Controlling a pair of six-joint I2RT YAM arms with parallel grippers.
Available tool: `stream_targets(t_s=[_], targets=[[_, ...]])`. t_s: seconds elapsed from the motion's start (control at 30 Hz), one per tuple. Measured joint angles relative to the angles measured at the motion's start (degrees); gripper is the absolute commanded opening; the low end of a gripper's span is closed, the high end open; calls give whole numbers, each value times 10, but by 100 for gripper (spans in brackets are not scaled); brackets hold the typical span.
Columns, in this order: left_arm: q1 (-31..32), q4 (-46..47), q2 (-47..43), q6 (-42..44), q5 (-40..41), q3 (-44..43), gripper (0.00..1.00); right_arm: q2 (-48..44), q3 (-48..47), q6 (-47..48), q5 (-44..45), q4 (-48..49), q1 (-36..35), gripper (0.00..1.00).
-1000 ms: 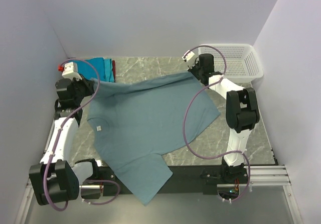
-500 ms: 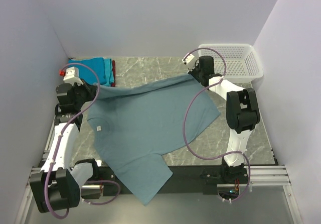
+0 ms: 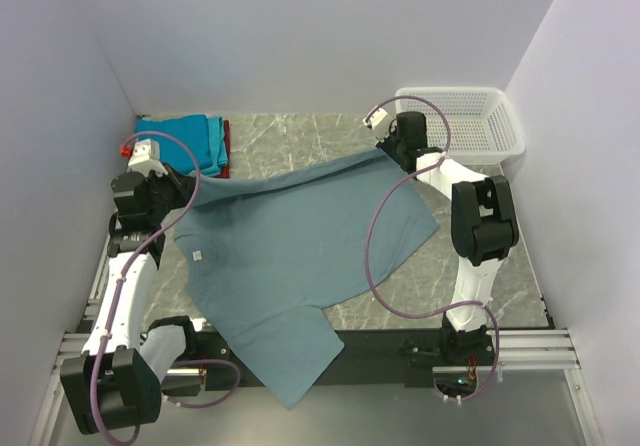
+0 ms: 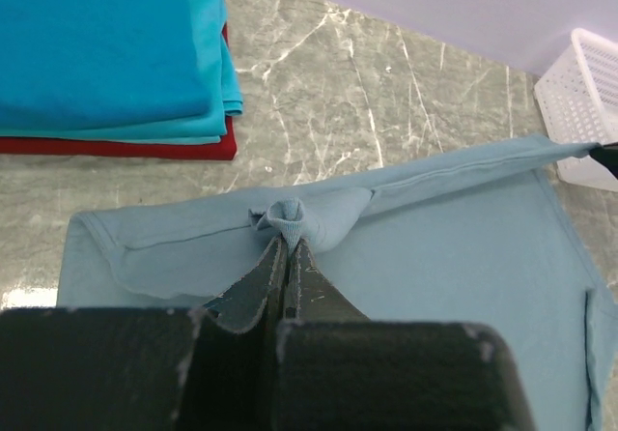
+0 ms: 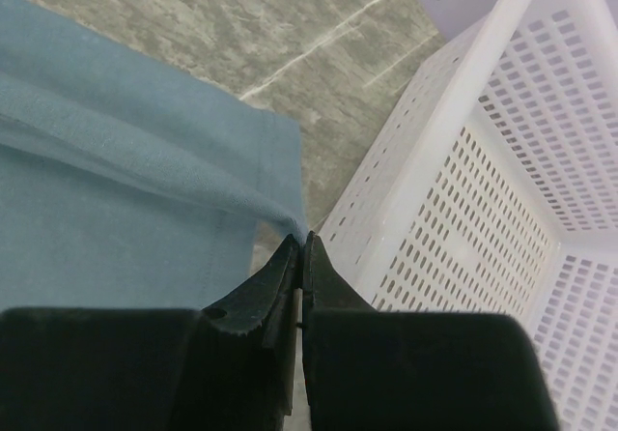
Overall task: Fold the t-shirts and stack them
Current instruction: Fold the tshirt
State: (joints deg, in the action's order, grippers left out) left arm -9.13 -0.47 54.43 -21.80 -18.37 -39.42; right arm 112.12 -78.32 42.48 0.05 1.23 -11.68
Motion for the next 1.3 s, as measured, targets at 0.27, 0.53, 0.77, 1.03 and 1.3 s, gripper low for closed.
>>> stream_targets(t_s=[0.27,0.53,0.77,1.03,1.3], targets=[[0,-12,-21,-1,-16,5,1,-1,7,9,14,8,0,9],[0,-36,-35,0,-34,22,1,-48,76,19,20,6,1,55],[0,-50,-44,1,-49,35,1,-111,98,9,-8,-15,9,61],[0,-55,-44,1,-69,35,0,-184,102,-29,-72,-40,19,61],[5,-82,-44,1,-78,36,1,-196,102,-55,-131,-70,19,61]])
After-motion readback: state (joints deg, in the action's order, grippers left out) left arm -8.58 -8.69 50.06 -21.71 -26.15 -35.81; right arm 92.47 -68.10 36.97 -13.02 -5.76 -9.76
